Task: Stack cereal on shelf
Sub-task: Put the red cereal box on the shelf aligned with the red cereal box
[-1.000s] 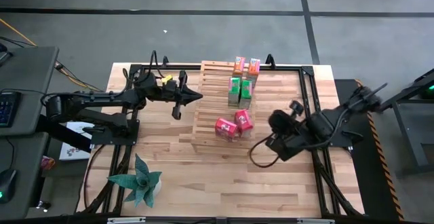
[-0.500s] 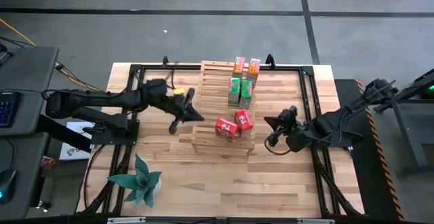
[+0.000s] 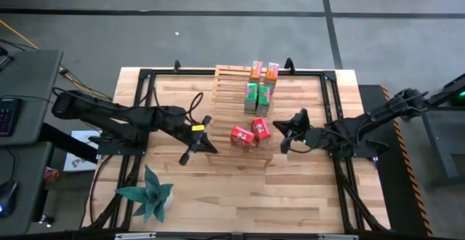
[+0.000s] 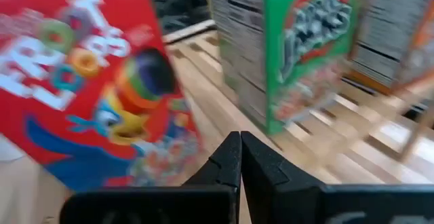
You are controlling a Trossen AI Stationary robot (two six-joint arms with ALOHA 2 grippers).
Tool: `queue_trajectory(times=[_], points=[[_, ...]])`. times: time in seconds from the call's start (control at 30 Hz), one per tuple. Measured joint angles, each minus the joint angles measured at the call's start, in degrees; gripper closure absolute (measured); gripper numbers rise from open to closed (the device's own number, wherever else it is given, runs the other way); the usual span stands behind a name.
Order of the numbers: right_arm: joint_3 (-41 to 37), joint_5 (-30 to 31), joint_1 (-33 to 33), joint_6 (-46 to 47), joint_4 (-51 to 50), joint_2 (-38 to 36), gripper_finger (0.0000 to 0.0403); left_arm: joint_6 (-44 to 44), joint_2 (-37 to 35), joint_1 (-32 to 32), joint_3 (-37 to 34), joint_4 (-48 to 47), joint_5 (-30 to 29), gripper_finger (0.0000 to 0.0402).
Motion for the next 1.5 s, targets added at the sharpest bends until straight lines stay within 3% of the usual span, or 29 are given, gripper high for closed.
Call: queue_trajectory(times=[0.3, 0.53, 1.13, 1.5], points=[[0.0, -3.96, -0.74, -2.16, 3.6, 0.05, 0.0403, -1.65, 7.43, -0.3, 3.82, 1.63, -0.88, 0.0401], [0.0, -5.36, -0.74, -2.04, 4.12, 0.05, 0.0403, -1.9, 13.04, -0.68, 8.23, 0.99, -10.43, 0.0401], [0.02, -14.15, -0.69, 0.58, 8.92, 2.74, 0.0403, -3.2, 14.04, -0.14, 9.09, 1.49, -10.64, 0.0401], [0.02, -16.95, -0.69, 0.86, 9.95, 2.71, 0.0403, -3.18, 14.07, 0.24, 9.09, 1.19, -16.53, 0.0401]])
